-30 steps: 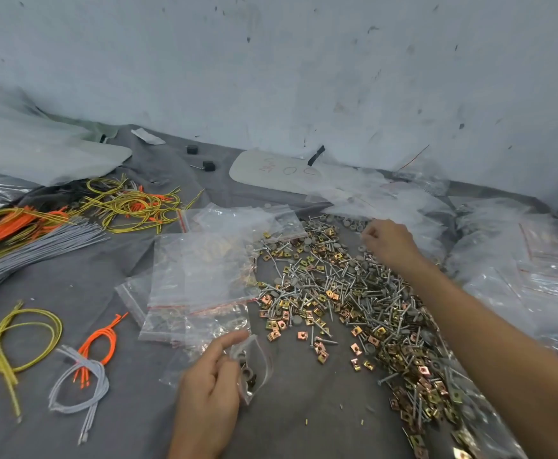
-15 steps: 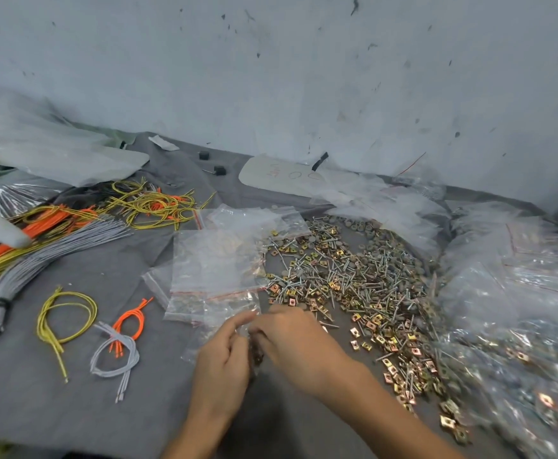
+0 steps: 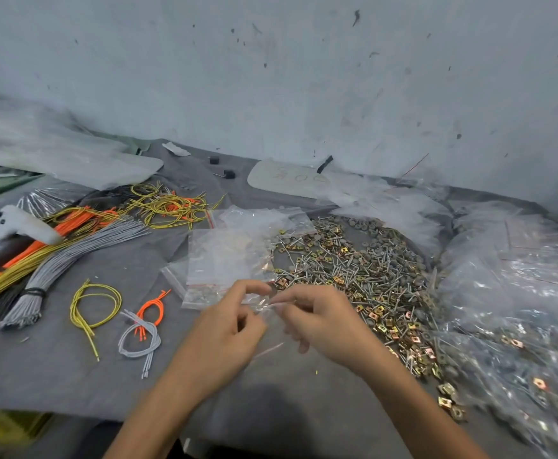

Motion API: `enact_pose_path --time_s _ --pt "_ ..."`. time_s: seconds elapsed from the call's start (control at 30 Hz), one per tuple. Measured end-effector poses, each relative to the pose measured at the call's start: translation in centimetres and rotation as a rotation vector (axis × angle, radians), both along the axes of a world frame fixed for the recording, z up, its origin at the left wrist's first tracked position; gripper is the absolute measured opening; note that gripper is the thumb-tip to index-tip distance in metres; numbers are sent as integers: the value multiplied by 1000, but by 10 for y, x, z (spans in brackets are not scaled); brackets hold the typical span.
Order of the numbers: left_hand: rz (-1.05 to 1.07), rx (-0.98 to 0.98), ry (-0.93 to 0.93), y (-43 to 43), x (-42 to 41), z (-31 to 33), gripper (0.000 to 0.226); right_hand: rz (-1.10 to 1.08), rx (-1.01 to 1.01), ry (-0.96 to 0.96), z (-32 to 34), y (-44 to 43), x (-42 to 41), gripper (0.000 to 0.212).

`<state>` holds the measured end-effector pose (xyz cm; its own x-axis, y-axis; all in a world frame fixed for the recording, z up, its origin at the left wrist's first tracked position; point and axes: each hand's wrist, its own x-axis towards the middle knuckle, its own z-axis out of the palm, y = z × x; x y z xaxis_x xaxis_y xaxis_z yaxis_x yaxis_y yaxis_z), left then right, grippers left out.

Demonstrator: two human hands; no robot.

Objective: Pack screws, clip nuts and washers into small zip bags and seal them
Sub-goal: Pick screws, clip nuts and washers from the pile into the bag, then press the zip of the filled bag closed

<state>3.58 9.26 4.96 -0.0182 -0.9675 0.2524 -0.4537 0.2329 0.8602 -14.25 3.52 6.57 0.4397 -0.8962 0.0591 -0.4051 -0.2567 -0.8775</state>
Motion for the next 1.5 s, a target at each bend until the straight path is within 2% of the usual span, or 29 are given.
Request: enact_pose_path --time_s 0.07,0.17,0.3,0.47,0.53,0.63,0.67,0.77,0.93,1.2,1.5 --pt "36 -46 60 17 0 1 34 -81 104 -164 8 3 -3 20" --pt "106 -139 68 37 -9 -5 44 -144 163 -300 24 10 -13 27" --pt "160 -266 43 38 -25 -6 25 -205 247 -403 40 18 -26 24" --pt "177 -278 94 27 -33 11 14 -201 286 -457 49 24 -48 19" --pt "172 -283 77 22 -35 19 12 -204 205 -368 52 27 -58 16" --pt "136 -305 -1 19 -37 32 10 -210 -193 50 54 32 -71 29" --pt "121 -314 -29 19 -38 36 8 -163 -289 129 56 35 -71 34" --pt "75 -330 -80 20 -42 44 2 -38 -495 237 61 43 -62 37" --pt "-1 -337 -51 23 -46 50 8 -62 -713 224 75 50 -54 6" --pt "-61 -317 14 27 -53 54 17 -128 -886 304 74 57 -51 14" --pt "-7 -347 -18 27 -44 63 7 -162 -836 239 68 53 -81 10"
